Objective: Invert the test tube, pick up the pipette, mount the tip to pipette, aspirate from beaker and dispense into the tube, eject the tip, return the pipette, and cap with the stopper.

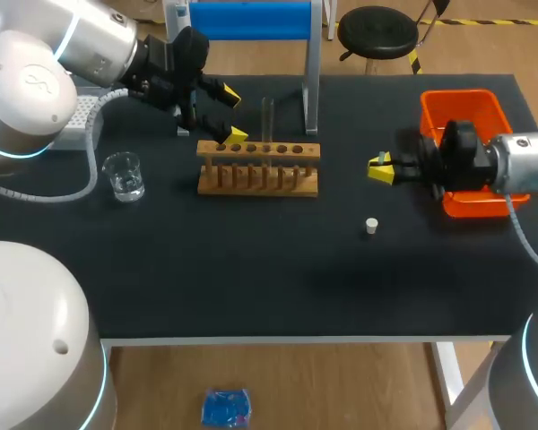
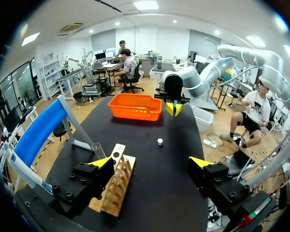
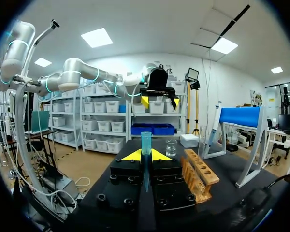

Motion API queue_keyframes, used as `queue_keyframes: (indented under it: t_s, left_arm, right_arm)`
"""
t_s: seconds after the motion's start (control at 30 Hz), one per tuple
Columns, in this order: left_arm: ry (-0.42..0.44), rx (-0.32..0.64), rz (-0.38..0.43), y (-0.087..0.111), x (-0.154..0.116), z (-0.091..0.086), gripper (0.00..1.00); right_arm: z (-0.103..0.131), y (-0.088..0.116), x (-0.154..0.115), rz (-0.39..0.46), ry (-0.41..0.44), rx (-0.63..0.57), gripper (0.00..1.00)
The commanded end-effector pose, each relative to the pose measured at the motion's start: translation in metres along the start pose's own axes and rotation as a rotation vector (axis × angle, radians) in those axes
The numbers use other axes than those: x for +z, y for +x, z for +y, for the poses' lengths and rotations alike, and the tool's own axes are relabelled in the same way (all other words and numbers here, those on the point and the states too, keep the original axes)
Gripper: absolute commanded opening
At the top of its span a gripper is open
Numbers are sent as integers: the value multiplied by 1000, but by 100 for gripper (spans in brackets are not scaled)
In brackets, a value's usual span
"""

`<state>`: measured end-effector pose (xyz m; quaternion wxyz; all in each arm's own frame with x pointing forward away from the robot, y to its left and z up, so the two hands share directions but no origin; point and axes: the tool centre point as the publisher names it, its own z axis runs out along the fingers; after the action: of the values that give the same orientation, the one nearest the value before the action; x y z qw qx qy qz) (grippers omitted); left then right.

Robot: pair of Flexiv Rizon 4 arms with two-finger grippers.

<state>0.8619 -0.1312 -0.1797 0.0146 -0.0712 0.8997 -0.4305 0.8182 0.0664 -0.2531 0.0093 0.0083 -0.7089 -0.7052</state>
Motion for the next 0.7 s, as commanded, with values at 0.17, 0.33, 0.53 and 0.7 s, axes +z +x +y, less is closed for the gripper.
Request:
queue_keyframes:
  t_s: [0.17,0.33,0.53,0.7]
  left_arm:
    - [-4,-1,3,0,-1,0,100]
    - [-4,-1,3,0,-1,0,100]
    - [-23,-81,-52,-19,-15,12,100]
    - [-50,-199,-194,-66,-55,43,100]
  right_arm:
    - [1,1,0,0,1,-1,0]
    - [1,1,0,0,1,-1,0]
    - [1,1,0,0,1,-1,0]
    - [1,1,0,0,1,-1,0]
